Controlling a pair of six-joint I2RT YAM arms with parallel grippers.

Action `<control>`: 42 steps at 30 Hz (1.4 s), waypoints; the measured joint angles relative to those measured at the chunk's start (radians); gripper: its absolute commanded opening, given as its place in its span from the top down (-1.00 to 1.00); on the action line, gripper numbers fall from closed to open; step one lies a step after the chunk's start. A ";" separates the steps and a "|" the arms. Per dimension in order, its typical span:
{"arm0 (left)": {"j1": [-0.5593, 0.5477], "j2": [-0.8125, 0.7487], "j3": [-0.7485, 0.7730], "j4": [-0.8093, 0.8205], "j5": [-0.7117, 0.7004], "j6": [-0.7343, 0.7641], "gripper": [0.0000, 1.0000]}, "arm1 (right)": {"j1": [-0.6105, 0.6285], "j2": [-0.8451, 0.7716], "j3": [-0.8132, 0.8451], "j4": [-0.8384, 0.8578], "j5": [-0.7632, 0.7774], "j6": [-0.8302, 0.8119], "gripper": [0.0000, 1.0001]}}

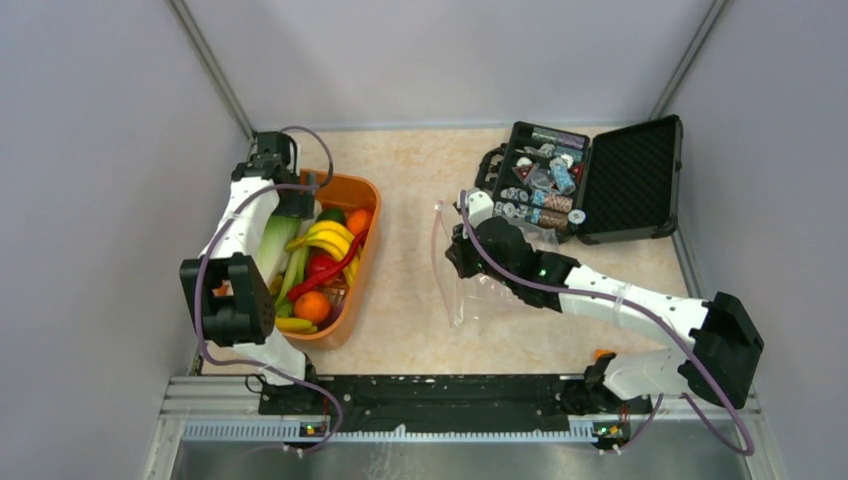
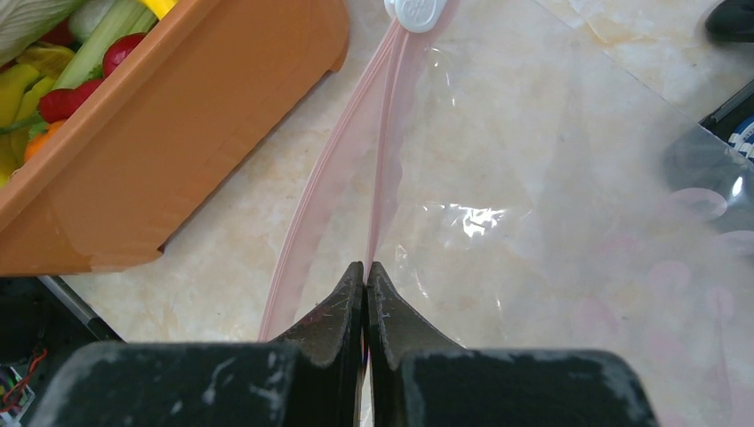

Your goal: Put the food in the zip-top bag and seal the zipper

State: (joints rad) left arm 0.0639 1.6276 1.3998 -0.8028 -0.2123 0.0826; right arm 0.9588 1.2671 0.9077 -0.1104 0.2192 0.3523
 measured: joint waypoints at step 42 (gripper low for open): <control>0.002 -0.609 -0.155 0.195 0.077 -0.171 0.71 | 0.000 -0.004 0.000 0.017 0.007 0.078 1.00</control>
State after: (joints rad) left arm 0.0658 1.0183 1.2449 -0.6079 -0.1356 -0.0887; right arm 0.9588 1.2629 0.9077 -0.0933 0.2264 0.4305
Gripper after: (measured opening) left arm 0.470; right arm 0.005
